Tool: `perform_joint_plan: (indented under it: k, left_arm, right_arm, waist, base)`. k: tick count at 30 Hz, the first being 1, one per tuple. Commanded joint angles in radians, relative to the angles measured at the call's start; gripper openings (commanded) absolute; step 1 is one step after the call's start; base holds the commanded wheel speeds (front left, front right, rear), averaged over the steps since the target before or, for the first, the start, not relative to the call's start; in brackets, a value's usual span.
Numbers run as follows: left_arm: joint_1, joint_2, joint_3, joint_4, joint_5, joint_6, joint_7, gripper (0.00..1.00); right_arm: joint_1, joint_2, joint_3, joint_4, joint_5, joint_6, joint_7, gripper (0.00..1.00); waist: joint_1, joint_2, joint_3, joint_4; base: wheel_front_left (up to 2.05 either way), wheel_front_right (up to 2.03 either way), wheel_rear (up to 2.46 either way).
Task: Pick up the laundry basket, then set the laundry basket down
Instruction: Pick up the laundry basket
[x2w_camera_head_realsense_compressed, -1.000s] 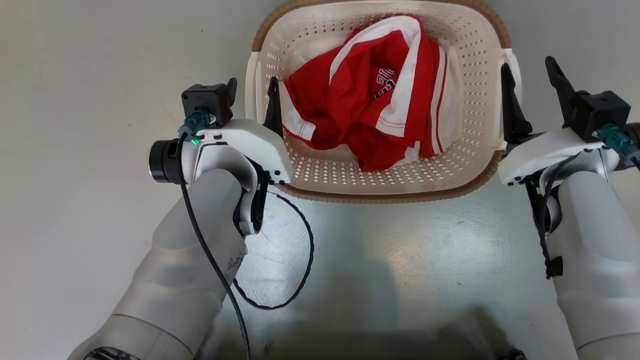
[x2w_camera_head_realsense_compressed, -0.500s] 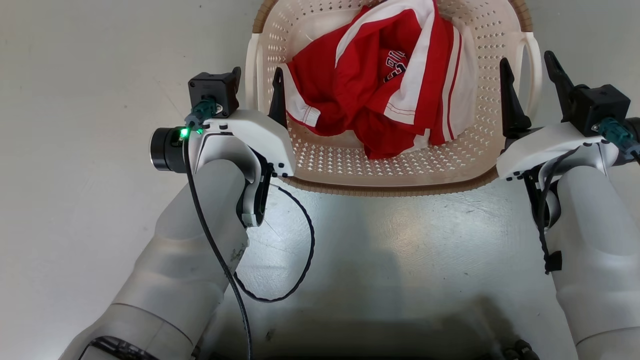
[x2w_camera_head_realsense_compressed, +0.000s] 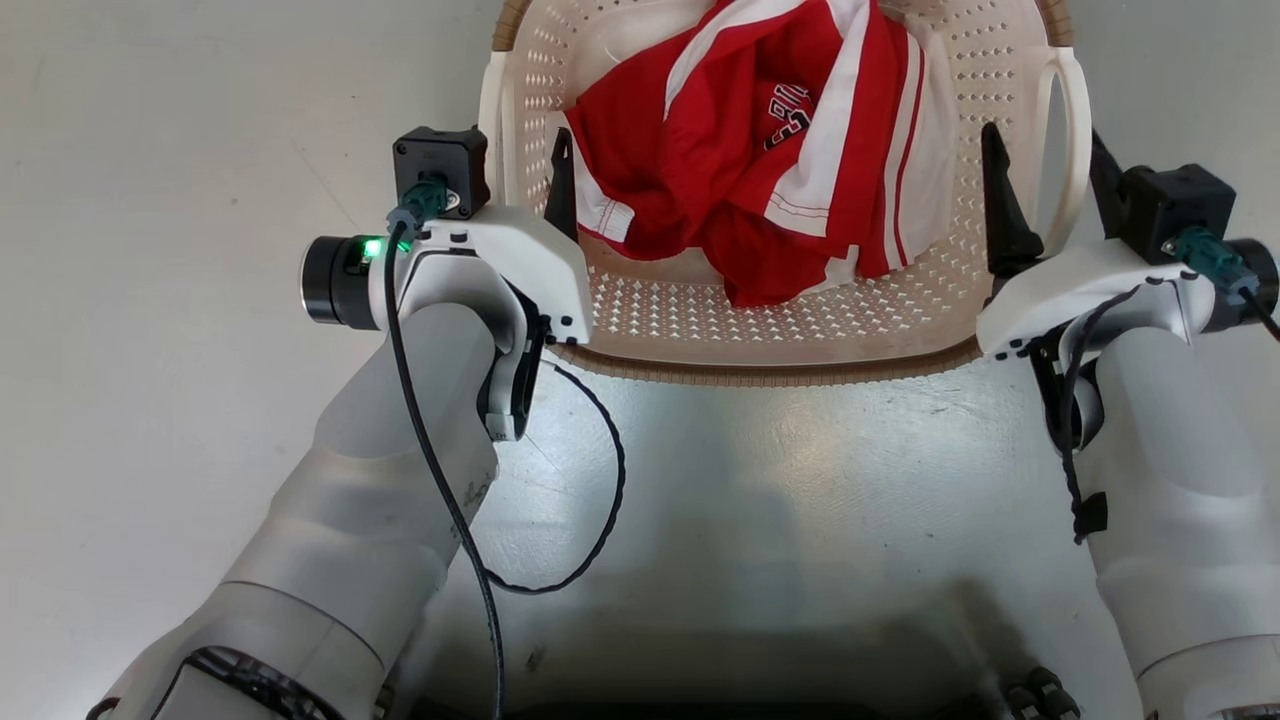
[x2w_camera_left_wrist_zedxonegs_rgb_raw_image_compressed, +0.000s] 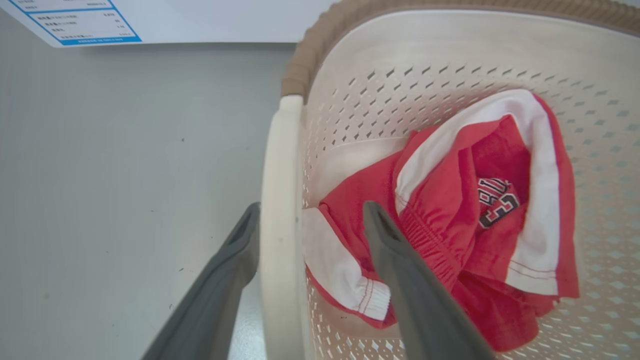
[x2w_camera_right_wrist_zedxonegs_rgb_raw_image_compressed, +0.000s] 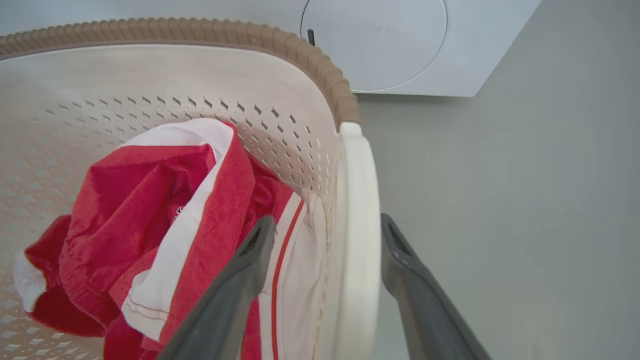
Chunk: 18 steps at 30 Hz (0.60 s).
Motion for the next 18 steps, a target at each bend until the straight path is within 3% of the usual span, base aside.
perform_joint_plan:
  k: [1,18]
  left_arm:
    - [0.002,0.018,0.007,-0.001,-0.017,0.006,-0.006,1.00]
    - [-0.025,0.018,-0.032,0.047,-0.052,0.007,-0.006,1.00]
  right_arm:
    - [0.017,0.018,0.012,0.008,0.011,0.006,-0.009,1.00]
    - [-0.013,0.026,0.004,0.087,0.022,0.006,-0.009,1.00]
  waist:
    - [0.0000,0.0000,0.002,-0.001]
    - [0.0000,0.0000,0.000,-0.012]
  base:
    - [0.00,0.00,0.00]
    - [0.00,0.00,0.00]
